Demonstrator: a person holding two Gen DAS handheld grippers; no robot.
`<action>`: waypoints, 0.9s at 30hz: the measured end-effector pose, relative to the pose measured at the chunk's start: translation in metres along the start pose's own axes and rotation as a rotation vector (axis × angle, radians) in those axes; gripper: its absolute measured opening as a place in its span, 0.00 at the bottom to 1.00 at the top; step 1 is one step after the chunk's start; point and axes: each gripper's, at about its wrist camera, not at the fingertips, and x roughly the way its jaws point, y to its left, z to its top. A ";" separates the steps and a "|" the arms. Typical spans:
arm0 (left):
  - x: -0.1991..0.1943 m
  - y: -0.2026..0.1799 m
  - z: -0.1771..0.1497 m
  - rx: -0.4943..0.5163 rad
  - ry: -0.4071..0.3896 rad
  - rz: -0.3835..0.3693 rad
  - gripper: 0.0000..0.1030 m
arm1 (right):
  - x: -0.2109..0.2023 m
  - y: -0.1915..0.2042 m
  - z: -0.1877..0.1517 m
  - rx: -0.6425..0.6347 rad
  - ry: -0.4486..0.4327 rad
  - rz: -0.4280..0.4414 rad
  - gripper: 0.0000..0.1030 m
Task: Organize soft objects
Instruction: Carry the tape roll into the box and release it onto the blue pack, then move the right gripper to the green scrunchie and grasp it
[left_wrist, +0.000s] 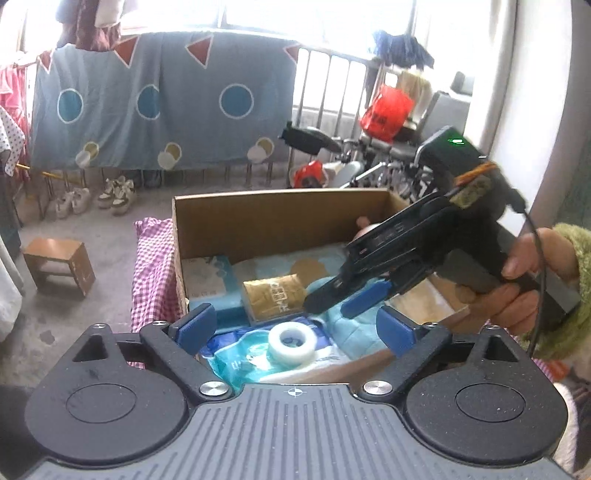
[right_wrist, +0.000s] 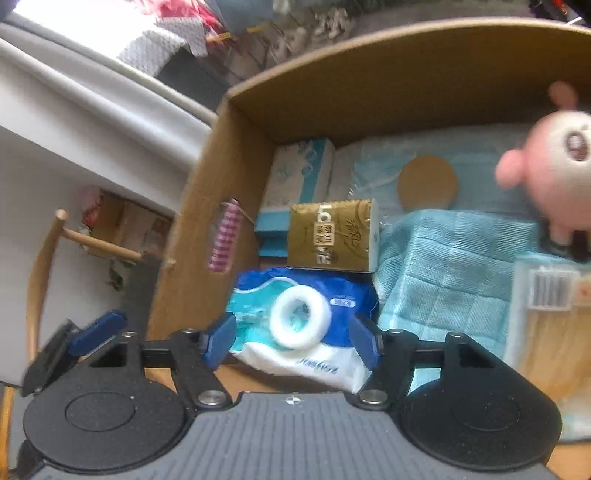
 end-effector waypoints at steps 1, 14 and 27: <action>-0.001 0.000 0.000 -0.004 -0.004 -0.005 0.92 | -0.012 0.001 -0.007 -0.002 -0.030 0.017 0.68; 0.011 -0.073 -0.029 0.123 0.089 -0.255 0.96 | -0.187 -0.047 -0.167 0.065 -0.450 0.014 0.77; 0.113 -0.124 -0.092 0.145 0.303 -0.268 0.56 | -0.123 -0.110 -0.224 0.268 -0.486 -0.164 0.60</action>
